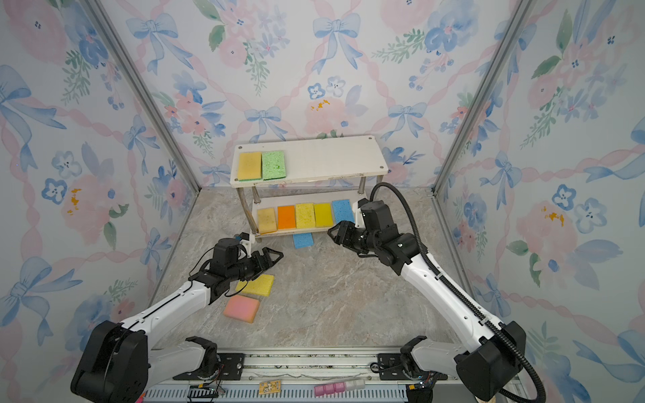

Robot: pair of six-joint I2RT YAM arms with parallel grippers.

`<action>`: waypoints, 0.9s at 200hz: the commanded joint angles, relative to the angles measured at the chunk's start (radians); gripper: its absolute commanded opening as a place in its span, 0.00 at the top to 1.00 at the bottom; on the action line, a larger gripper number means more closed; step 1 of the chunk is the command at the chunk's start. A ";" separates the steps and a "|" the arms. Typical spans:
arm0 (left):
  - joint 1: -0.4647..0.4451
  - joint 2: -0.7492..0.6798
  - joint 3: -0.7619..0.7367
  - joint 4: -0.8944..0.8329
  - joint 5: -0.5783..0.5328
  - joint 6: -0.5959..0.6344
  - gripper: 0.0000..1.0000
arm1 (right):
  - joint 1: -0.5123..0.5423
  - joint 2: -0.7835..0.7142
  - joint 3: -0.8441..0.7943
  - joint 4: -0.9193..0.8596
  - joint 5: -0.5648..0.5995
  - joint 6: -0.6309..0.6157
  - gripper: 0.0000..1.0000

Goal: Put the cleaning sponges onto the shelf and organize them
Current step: 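Withdraw the right gripper from the shelf while the left gripper moves toward the blue sponge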

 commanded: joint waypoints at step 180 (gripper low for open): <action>-0.097 0.568 0.241 0.275 -0.220 0.015 0.41 | -0.076 -0.147 -0.095 -0.163 0.004 0.025 0.44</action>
